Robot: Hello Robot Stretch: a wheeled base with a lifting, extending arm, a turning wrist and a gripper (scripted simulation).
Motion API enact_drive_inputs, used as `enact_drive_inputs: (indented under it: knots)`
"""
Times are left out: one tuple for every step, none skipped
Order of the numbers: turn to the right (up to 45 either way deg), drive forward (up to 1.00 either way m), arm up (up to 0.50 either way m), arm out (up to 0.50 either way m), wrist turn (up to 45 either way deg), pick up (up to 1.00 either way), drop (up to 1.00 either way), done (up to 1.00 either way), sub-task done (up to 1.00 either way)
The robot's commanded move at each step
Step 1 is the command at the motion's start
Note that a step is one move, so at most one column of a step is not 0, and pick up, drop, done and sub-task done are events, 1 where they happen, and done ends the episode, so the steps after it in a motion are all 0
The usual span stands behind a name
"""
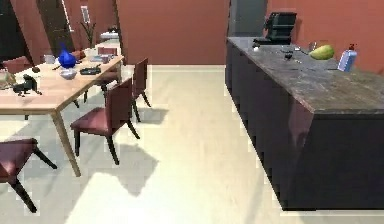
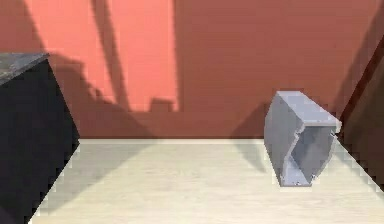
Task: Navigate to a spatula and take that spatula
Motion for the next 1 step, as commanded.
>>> enact_drive_inputs:
  knots:
    - [6.0,0.00,0.00,0.00,0.0,0.00,0.00,0.00,0.00]
